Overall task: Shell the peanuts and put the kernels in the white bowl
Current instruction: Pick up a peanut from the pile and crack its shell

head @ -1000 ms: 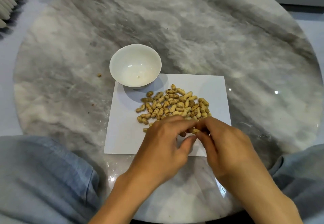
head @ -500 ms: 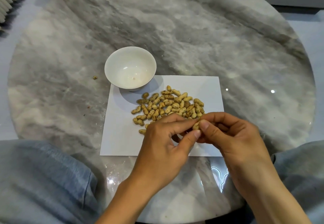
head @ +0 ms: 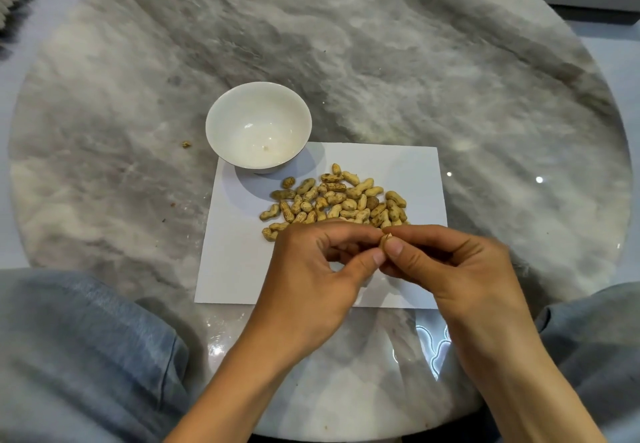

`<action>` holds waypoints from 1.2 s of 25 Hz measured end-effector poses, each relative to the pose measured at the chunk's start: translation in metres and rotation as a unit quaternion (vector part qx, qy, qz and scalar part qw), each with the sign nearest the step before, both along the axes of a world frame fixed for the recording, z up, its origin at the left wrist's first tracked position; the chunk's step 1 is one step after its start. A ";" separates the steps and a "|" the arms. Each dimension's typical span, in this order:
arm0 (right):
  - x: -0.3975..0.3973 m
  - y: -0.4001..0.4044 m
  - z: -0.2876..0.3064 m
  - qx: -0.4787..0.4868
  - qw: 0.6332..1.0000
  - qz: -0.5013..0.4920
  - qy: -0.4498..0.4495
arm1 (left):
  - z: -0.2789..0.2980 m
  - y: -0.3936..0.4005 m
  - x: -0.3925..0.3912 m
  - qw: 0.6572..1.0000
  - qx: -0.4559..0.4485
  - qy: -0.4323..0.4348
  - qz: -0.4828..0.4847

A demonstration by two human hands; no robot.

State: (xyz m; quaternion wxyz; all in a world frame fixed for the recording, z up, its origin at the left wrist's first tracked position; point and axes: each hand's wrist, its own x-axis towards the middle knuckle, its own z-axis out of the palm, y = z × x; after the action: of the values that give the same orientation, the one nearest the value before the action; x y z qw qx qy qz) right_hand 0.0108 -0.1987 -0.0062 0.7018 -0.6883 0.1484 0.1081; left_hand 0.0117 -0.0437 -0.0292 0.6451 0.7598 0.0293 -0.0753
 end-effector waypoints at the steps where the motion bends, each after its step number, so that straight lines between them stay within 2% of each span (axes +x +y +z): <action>1: 0.000 0.000 0.001 -0.022 1.000 0.006 -0.010 | 0.000 0.000 0.000 1.000 -0.010 0.016 0.001; 4: 0.001 0.004 0.003 -0.066 0.997 0.017 -0.047 | 0.001 0.001 0.001 0.998 -0.038 0.056 0.010; 10: 0.000 0.011 -0.005 -0.071 0.996 0.002 -0.051 | 0.002 0.000 0.002 0.985 -0.092 0.142 0.046; 15: 0.002 0.010 -0.007 -0.056 0.996 0.012 -0.066 | 0.004 0.000 0.003 0.983 -0.111 0.139 0.051; 20: 0.000 0.010 -0.011 -0.166 0.970 0.070 -0.163 | 0.001 0.000 0.001 0.974 -0.146 0.164 0.057; 22: 0.000 0.011 -0.012 -0.162 0.971 0.058 -0.165 | 0.000 -0.002 0.000 0.974 -0.150 0.156 0.066; 25: -0.001 0.012 -0.014 -0.108 0.986 0.019 -0.128 | -0.001 -0.005 0.000 0.981 -0.128 0.120 0.083; 30: -0.003 0.016 -0.017 -0.092 0.990 -0.013 -0.106 | -0.002 -0.012 -0.004 0.990 -0.077 0.067 0.094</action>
State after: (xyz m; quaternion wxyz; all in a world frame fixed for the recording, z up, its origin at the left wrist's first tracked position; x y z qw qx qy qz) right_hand 0.0077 -0.1823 -0.0237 0.6489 -0.7553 0.0914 0.0113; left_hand 0.0078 -0.0557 -0.0312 0.7023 0.6951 0.1379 -0.0676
